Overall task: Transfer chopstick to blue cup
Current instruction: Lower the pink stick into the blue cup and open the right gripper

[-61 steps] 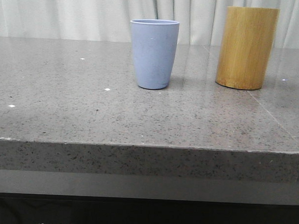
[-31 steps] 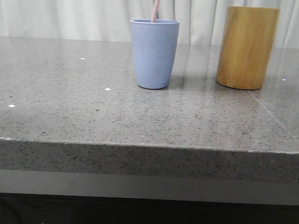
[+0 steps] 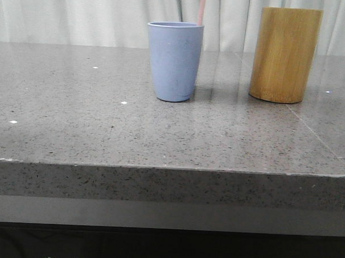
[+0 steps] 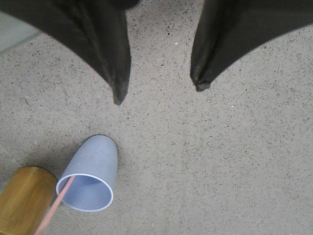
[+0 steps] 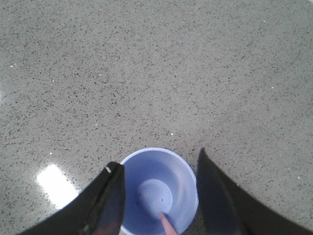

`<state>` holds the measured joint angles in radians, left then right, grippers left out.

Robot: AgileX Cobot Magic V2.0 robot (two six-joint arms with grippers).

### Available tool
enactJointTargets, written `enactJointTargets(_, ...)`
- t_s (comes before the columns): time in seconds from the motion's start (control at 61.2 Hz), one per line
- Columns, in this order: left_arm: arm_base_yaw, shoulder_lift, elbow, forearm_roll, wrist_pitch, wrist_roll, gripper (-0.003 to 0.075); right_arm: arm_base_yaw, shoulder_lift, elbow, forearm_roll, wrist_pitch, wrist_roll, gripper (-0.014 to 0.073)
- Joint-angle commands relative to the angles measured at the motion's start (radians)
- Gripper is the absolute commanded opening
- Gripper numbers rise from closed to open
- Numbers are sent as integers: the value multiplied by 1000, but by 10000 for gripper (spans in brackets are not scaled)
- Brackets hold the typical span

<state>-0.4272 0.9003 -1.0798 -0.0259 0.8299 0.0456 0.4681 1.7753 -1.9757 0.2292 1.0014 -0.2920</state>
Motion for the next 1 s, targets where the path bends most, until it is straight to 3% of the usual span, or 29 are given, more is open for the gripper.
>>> enactJointTargets(0.0, 3, -5, -23, -9, -78, -6, 303, -15, -108, -35, 5, -27, 0, 393)
enactJointTargets(0.229, 3, -5, -23, -9, -78, -6, 303, -81, -291, 12, 3, 55, 51, 393)
enactJointTargets(0.687, 3, -5, -23, -9, -78, -6, 303, -178, -815, 727, -1, -185, 97, 393)
enactJointTargets(0.981, 3, -5, -23, -9, -78, -6, 303, -178, -999, 970, -1, -276, 97, 393)
